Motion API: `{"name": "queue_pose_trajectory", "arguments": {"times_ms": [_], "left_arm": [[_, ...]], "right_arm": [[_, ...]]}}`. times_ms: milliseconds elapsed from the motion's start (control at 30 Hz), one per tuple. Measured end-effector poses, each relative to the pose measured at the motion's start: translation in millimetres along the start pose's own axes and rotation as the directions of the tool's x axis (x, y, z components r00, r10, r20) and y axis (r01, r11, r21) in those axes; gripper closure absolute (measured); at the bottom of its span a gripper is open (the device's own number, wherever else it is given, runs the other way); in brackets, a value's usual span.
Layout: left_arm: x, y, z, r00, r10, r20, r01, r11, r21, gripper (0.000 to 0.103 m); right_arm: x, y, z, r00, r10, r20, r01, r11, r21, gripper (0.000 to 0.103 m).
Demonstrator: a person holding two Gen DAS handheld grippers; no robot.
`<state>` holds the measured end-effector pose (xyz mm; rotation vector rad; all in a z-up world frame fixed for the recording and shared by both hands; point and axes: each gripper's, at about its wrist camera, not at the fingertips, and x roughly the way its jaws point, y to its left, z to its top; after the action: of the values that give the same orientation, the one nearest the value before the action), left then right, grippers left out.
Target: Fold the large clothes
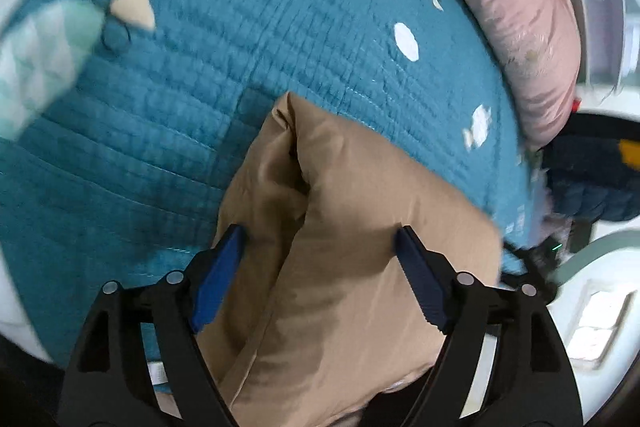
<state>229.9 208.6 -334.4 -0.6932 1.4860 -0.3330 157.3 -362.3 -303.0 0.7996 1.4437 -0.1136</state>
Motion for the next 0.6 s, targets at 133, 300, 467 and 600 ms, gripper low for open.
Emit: {"name": "queue_pose_trajectory", "arguments": {"times_ms": [133, 300, 467, 600], "left_arm": [[0.5, 10.9, -4.0, 0.995, -0.085, 0.060, 0.090, 0.992, -0.090, 0.027], [8.9, 8.5, -6.5, 0.994, -0.081, 0.074, 0.087, 0.993, -0.082, 0.062], [1.1, -14.8, -3.6, 0.993, -0.053, 0.103, 0.056, 0.998, -0.026, 0.084], [-23.9, -40.0, 1.0, 0.986, -0.088, 0.145, 0.082, 0.996, 0.042, 0.085]], "right_arm": [[2.0, -3.2, -11.3, 0.989, 0.143, -0.041, -0.142, 0.990, 0.009, 0.033], [13.1, -2.3, -17.2, 0.989, 0.144, -0.039, -0.143, 0.989, 0.025, 0.054], [-9.4, 21.7, -22.8, 0.992, 0.116, 0.041, -0.113, 0.991, -0.065, 0.078], [-36.8, 37.6, -19.6, 0.983, 0.153, 0.101, -0.144, 0.986, -0.089, 0.082]]}}
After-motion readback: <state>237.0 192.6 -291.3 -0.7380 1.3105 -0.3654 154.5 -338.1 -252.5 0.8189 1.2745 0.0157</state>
